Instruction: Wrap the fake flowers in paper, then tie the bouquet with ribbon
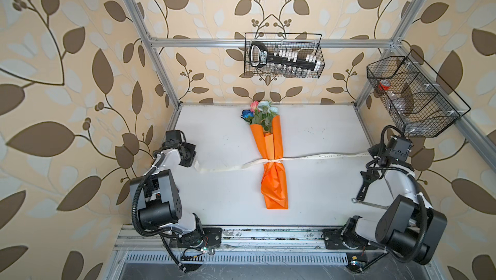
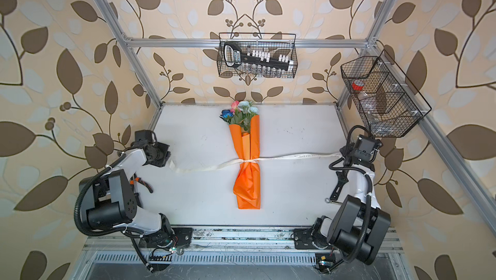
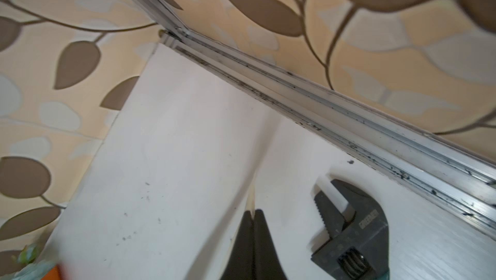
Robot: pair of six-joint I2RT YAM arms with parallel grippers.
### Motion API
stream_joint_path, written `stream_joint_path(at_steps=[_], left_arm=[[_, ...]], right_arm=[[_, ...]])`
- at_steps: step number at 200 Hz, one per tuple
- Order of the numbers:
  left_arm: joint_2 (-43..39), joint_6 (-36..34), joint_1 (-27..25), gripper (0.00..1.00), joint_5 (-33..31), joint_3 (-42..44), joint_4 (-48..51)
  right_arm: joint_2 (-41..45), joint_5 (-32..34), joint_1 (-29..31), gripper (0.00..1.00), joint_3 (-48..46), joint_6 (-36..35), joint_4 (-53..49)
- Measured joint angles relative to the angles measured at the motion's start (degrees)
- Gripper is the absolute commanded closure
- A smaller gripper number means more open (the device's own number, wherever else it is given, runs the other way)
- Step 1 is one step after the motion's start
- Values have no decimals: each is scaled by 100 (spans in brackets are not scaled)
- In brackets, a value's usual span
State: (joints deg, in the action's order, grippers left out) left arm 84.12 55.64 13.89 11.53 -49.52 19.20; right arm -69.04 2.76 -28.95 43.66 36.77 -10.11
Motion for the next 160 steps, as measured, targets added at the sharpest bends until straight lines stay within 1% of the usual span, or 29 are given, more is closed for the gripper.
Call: stream_joint_path(at_steps=[6,14,16,17,21,25,29,36,40,46,50,64,80,86,102,115,135,160], left_arm=[[-42,0,-221,100,9,28,2],[-92,-2,-511,100,31,61,0],[-107,-2,-579,98,39,70,0],[-111,-2,-603,97,44,72,0],[-136,-4,-728,94,46,90,-7],[-170,-9,-841,91,61,109,-4],[-199,-20,-944,85,66,127,0],[-254,-42,-1084,73,96,164,4],[-289,-61,-1152,64,120,188,7],[-334,-133,-1220,45,155,221,24],[-367,-125,-1252,36,160,249,31],[-496,-236,-1279,23,149,299,164],[-680,-442,-1272,11,39,293,415],[-776,-564,-1272,9,-11,273,544],[-999,-855,-1296,10,-116,129,890],[-1145,-1091,-1425,11,-205,-79,1158],[-1311,-1279,-1878,13,-221,-205,1255],[-1217,-1226,-2597,15,170,-44,1051]], right_arm=[[105,15,94,86,-42,-4,2],[199,37,184,76,-87,-42,4],[221,46,199,71,-98,-28,0],[229,52,203,71,-103,-11,-2],[267,66,221,65,-118,-81,-22],[302,92,227,61,-133,-44,-44],[328,122,229,58,-146,-92,-70],[389,151,234,53,-173,-118,-98],[424,166,240,51,-184,-142,-125],[498,190,269,47,-203,-155,-175],[549,221,295,44,-216,-179,-214],[778,313,463,38,-267,-212,-337],[1086,483,798,38,-275,-273,-507],[1200,551,957,38,-273,-297,-564],[1397,684,1333,38,-254,-374,-719],[1453,758,1700,39,-216,-470,-844],[1443,863,2559,42,-173,-662,-953],[1198,997,3834,45,-133,-955,-984]])
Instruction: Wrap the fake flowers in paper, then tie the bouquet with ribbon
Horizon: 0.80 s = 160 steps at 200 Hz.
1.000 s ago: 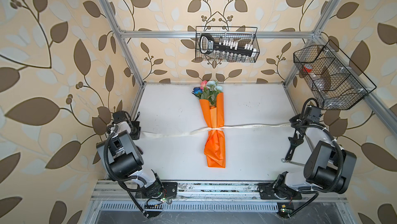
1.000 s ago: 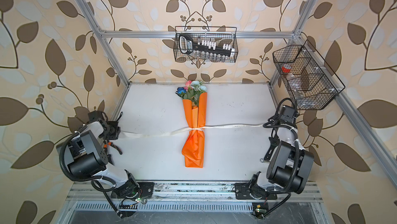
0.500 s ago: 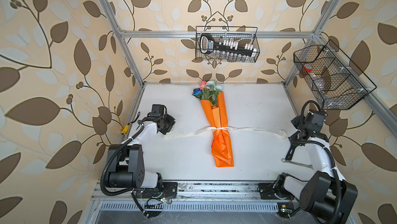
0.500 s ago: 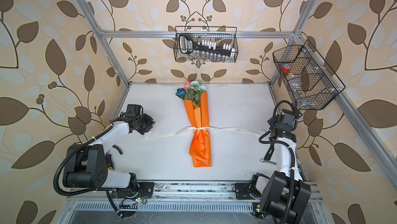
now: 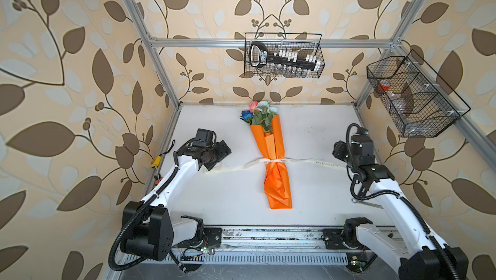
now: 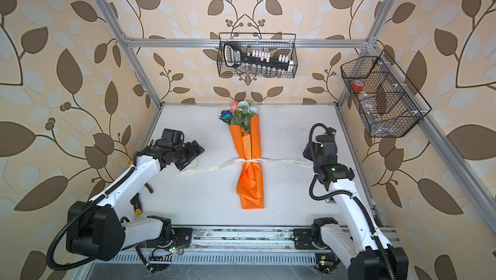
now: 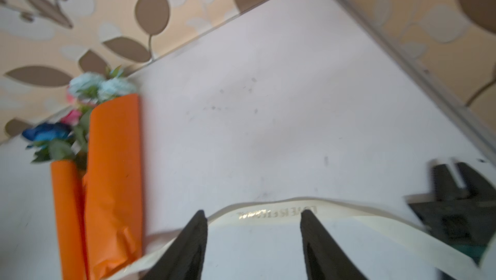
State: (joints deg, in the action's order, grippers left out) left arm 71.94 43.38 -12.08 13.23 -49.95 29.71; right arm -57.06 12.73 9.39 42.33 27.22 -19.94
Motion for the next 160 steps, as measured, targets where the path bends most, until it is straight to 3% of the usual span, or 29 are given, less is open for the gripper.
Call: stream_joint_path(at_steps=[36,72,111,160], left_arm=[[785,358,-929,14,485,195,-767],[1491,970,-1591,11,634,249,-1755],[2116,1600,-1718,13,682,289,-2664],[2549,2068,-1711,14,649,225,-3587]], right_arm=[[-920,439,1641,43,9,-238,15],[-1788,872,2566,40,-2,-313,114],[-2664,1014,2844,39,116,-444,175],[-4054,1167,2850,39,1139,-892,157]])
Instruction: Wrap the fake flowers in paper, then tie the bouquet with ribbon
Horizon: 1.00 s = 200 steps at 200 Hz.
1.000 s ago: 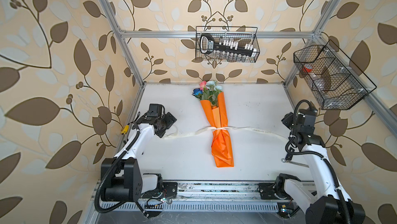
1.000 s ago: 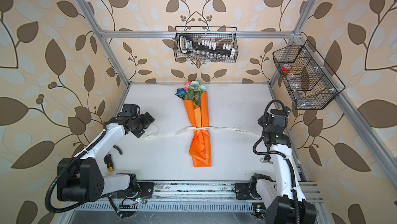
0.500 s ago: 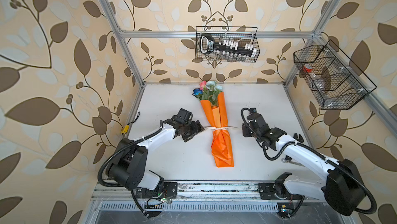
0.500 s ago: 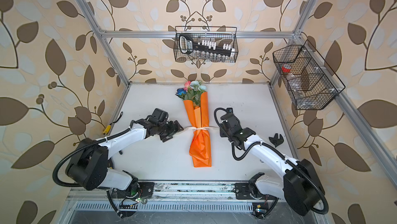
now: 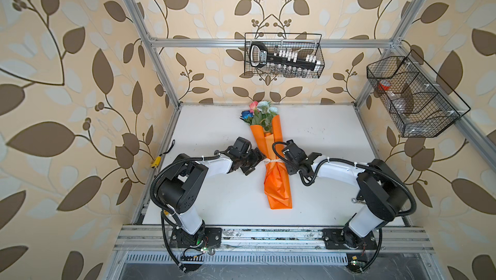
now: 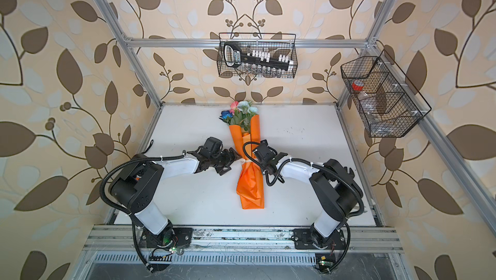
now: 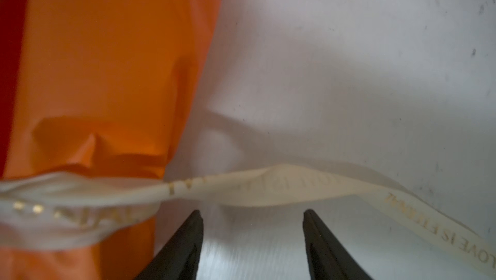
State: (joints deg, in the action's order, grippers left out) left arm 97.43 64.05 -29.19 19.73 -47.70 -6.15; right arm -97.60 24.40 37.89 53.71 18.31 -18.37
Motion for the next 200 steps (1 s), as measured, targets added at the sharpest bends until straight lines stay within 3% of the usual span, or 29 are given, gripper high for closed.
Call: stream_joint_path(at_steps=[79,94,119,132,142,200], left_arm=[[37,160,4,17,-238,-11,-50],[28,184,37,16,-289,-11,-46],[-96,203,83,12,-535,0,142],[-195,197,151,11,-684,2,350],[-254,197,227,11,-734,4,483],[-275,173,717,17,-822,26,588]], right_arm=[[-595,409,4,40,490,-1008,129],[-595,330,2,48,490,-1167,177],[-595,-177,4,85,498,-1399,282],[-608,-466,4,96,540,-1456,306],[-645,-664,4,100,605,-1401,319],[-570,-1375,50,100,636,-1213,310]])
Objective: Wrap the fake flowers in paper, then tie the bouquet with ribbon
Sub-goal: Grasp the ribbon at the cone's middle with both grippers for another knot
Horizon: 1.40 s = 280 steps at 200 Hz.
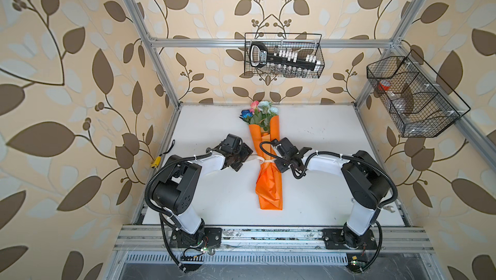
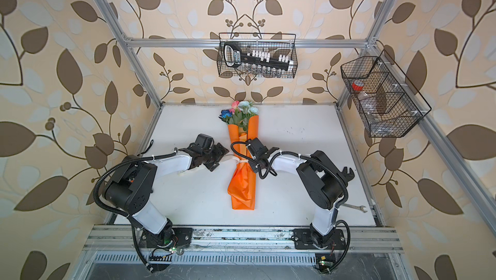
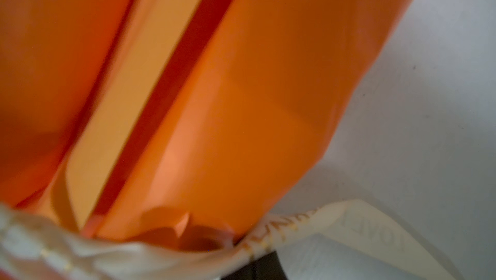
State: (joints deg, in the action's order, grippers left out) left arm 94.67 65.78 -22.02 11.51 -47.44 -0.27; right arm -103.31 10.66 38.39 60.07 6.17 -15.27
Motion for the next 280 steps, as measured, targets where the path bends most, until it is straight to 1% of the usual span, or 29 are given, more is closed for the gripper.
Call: stream_joint_path(at_steps=[26,43,55,71,82,85,88,92,95,106,116,126,149,163,175,187,194,217,231,244,250,256,280], left_arm=[[83,-63,37,19,2,-57,-9],[262,-96,37,25,15,-205,-105],[407,-136,37,34,37,-299,-201],[586,-76,37,56,72,-372,-343],[669,-142,57,68,92,-389,-372],[688,-57,74,71,118,-385,-396],[699,-146,72,74,125,-387,-378],[713,-66,74,76,125,-380,-389],[715,-138,74,78,127,-380,-374],[719,-81,114,82,136,-365,-317],[719,-136,138,89,133,-352,-271],[717,-109,166,93,133,-341,-232],[673,-267,205,94,131,-341,-81],[619,-396,225,100,133,-341,9],[538,-476,225,100,142,-341,48],[433,-581,223,100,168,-341,66],[365,-629,219,100,203,-341,66],[173,-800,140,100,326,-354,68],[79,-905,-4,100,380,-417,116],[-9,-992,-177,100,468,-507,142],[-52,-1021,-254,100,498,-553,153],[-94,-1045,-319,100,525,-601,157],[-302,-1167,-505,100,629,-761,195]], right_arm=[[378,-127,24,100,-168,216,-39],[599,-129,28,100,-293,374,-59],[708,-127,28,100,-387,490,-79],[756,-111,28,100,-472,625,-107],[756,-70,28,100,-516,710,-122],[756,-52,28,100,-531,737,-129],[756,-37,28,100,-540,748,-136],[756,-17,28,100,-549,772,-149],[756,2,28,100,-555,782,-155],[756,55,28,100,-566,817,-166],[756,90,28,100,-570,833,-170],[756,92,28,100,-570,848,-173],[761,-7,28,100,-568,883,-210],[826,-140,28,100,-568,890,-227],[984,-240,28,100,-568,901,-221],[1226,-374,28,90,-568,905,-184],[1410,-476,28,86,-568,909,-120],[1956,-920,31,82,-568,879,280],[2159,-1215,35,78,-568,850,643],[2192,-1473,42,67,-568,785,973],[2170,-1582,48,64,-568,748,1093],[2127,-1696,48,62,-568,728,1209],[1840,-2087,50,59,-568,673,1554]])
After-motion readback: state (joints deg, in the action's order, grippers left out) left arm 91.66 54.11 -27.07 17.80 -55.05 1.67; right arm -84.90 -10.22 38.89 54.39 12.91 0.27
